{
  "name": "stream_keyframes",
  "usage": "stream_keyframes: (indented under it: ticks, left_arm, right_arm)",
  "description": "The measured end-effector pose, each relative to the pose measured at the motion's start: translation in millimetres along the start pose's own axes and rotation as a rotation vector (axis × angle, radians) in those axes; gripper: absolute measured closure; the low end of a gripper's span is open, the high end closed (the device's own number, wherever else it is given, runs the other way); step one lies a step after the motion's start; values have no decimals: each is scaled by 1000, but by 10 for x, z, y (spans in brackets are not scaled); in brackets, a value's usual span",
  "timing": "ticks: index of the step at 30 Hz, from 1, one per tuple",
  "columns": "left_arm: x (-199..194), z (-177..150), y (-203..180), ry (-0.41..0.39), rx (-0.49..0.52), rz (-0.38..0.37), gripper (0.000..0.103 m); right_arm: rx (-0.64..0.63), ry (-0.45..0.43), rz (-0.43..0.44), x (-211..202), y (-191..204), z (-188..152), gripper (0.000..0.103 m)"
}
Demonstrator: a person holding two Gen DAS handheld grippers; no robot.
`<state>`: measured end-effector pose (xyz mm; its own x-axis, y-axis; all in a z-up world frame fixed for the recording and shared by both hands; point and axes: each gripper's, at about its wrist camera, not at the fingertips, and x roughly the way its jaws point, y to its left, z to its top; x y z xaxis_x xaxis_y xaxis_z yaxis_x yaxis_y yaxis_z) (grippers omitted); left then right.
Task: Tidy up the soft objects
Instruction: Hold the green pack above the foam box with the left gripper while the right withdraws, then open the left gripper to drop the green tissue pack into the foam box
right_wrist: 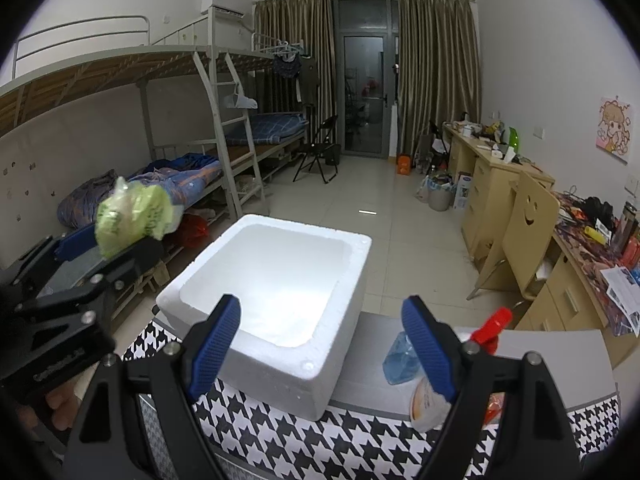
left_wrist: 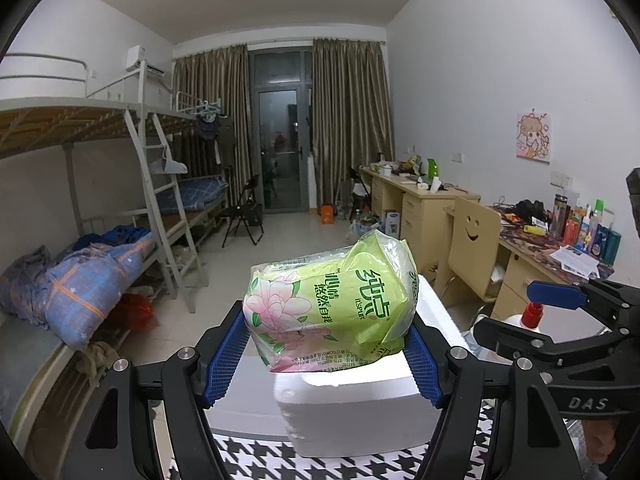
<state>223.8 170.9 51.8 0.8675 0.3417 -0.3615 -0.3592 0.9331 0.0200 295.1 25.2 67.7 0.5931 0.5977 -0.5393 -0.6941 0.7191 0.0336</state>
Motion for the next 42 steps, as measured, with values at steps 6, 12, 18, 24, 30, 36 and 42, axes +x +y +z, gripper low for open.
stream_keyframes:
  ticks: [6, 12, 18, 24, 30, 36, 42]
  left_arm:
    - [91, 37, -83, 30, -1, -36, 29]
    - [175, 49, -165, 53, -9, -61, 29]
    - [309, 67, -191, 92, -21, -79, 29]
    - [476, 67, -231, 131, -23, -91, 29]
    - [704, 62, -229, 192, -45, -122, 28]
    - [717, 50, -270, 189, -30, -69, 1]
    - [636, 58, -319, 183, -11, -65, 1]
  right_arm:
    - [7, -11, -8, -111, -54, -41, 17]
    - [7, -21, -13, -229, -106, -101, 17]
    - [8, -20, -20, -302, -153, -162, 17]
    - [3, -12, -32, -370, -200, -241, 17]
    - [16, -16, -37, -422, -264, -270, 17]
    - [28, -23, -43, -469, -305, -296, 17]
    - [38, -26, -39, -501, -348, -304, 17]
